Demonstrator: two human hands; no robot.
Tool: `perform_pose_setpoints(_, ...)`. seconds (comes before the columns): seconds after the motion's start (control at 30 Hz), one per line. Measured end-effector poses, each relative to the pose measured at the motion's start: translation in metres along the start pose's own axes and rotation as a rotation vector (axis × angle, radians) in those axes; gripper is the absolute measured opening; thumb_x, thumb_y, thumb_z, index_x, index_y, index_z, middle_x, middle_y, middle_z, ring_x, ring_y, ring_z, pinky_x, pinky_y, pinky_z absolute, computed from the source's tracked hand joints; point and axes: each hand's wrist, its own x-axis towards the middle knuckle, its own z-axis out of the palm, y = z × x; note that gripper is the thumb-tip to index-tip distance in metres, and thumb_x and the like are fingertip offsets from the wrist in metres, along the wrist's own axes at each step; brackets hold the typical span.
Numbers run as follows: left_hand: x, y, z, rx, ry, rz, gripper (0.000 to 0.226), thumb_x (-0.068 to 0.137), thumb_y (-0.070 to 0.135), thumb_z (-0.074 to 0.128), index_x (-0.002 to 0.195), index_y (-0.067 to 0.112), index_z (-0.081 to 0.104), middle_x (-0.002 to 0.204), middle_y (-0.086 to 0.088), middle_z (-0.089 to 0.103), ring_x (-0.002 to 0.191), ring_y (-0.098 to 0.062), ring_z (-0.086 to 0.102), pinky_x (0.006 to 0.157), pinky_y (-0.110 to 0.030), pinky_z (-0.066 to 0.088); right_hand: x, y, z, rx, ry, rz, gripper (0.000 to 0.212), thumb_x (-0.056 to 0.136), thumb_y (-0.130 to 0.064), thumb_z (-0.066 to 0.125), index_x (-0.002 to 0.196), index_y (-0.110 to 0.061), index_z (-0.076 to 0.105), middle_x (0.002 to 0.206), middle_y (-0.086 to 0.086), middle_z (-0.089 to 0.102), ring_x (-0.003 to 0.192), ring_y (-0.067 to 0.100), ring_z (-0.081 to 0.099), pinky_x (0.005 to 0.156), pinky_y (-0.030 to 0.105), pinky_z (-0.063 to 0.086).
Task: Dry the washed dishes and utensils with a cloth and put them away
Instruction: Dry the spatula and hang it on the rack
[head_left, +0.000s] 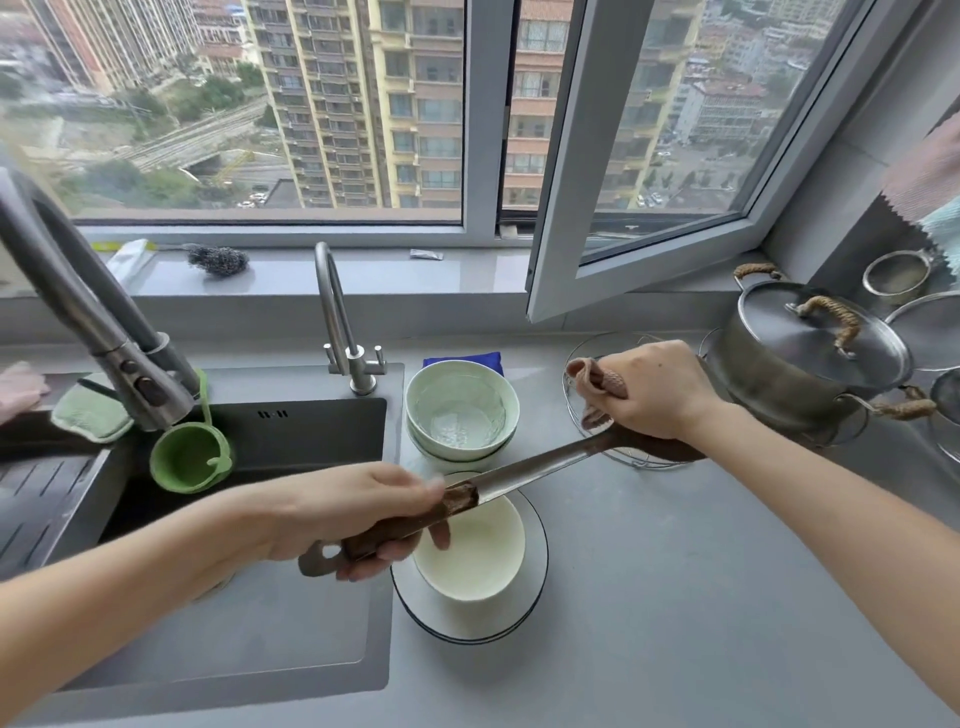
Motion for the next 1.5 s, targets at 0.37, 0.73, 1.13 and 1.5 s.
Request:
perform_pose_setpoints(0.37, 0.039, 0.025, 0.017, -0.653, 0.095, 0.061, 0.061, 0.097, 0.048, 0.022, 0.077, 0.001, 0.055, 0.045, -0.005, 0.037, 0.027, -0.013, 0.034, 0.031, -0.012, 0.025, 0.024, -0.118, -0.036, 0.701, 0.271, 0.312, 0.051, 0.088, -0.059, 0.04, 0.065, -0.015, 0.054, 0.059, -0.006, 0.061, 0.062, 0.024, 0.061, 0.057, 0.033, 0.042)
perform_pose_setpoints(0.73, 0.068, 0.058, 0.052, -0.611, 0.303, 0.283, 0.039, 0.101, 0.031, 0.033, 0.079, 0.005, 0.052, 0.051, -0.005, 0.048, 0.038, -0.014, 0.043, 0.037, -0.018, 0.035, 0.017, -0.075, -0.044, 2.206, 0.065, 1.152, 0.054, 0.097, -0.045, 0.043, 0.097, 0.002, 0.069, 0.09, 0.019, 0.072, 0.079, 0.026, 0.072, 0.07, 0.035, 0.06)
perform_pose_setpoints(1.13, 0.107, 0.112, -0.009, -0.497, 0.463, 0.394, 0.042, 0.099, 0.043, 0.031, 0.11, 0.008, 0.051, 0.102, -0.014, 0.066, 0.091, -0.024, 0.067, 0.077, -0.032, 0.055, -0.009, -0.062, -0.067, 1.984, -0.32, 1.048, 0.032, 0.096, -0.018, 0.05, 0.068, -0.002, 0.053, 0.042, 0.007, 0.051, 0.029, 0.014, 0.047, 0.031, 0.016, 0.038)
perform_pose_setpoints(1.5, 0.17, 0.196, 0.021, -1.223, 0.41, 0.425, 0.03, 0.102, 0.006, 0.024, 0.103, -0.013, 0.048, 0.076, -0.022, 0.06, 0.048, -0.022, 0.065, 0.044, -0.022, 0.054, -0.061, -0.022, -0.096, 1.738, -0.178, 0.914, 0.011, 0.087, 0.002, 0.059, 0.096, 0.001, 0.066, 0.08, 0.012, 0.072, 0.068, 0.02, 0.07, 0.059, 0.027, 0.058)
